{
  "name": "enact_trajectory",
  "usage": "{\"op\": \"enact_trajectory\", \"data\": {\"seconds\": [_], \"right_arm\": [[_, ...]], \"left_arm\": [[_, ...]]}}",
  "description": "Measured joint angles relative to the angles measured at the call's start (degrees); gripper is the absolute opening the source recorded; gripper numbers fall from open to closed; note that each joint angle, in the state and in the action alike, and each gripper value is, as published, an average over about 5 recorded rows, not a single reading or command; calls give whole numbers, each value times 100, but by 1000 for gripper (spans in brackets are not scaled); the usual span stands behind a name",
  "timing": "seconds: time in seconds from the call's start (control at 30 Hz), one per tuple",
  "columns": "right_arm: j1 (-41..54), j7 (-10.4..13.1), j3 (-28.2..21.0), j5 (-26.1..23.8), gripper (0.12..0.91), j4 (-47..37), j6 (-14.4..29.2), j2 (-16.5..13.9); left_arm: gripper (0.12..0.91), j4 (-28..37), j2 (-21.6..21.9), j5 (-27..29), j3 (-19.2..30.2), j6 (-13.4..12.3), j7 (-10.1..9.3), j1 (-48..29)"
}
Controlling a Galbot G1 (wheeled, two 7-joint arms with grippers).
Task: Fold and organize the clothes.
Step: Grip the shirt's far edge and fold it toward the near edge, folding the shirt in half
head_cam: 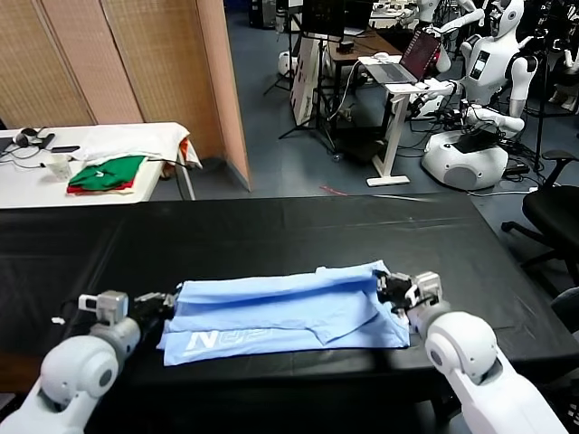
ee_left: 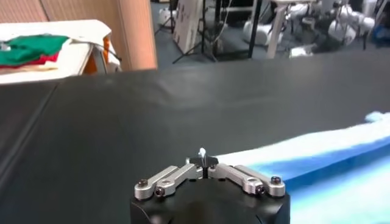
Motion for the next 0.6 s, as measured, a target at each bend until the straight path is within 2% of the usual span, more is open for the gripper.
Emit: {"op": "enact_trajectory", "data": {"seconds": [0.2,0.23,0.33,0.43,0.6], "right_arm": [[-71,-48,40,55,151,46,0,48],[-94,-56,59,72,169,71,0,50],[-179,-67,156,173,297,168,0,37],[-293,-64,355,370,482,306,0,26],[-325,35,771,674,792,382,0,141]], "left_arm": [[147,-51,-141,212,-70,-47,29,280],[147,-55,-164,251,-74,-54,32,311],[167,-54,-237,375,-74,-43,44,381],[290,-61,-307,509,-74,16,64,439],[608,-209,-407,645,-151,101,-10,583]]}}
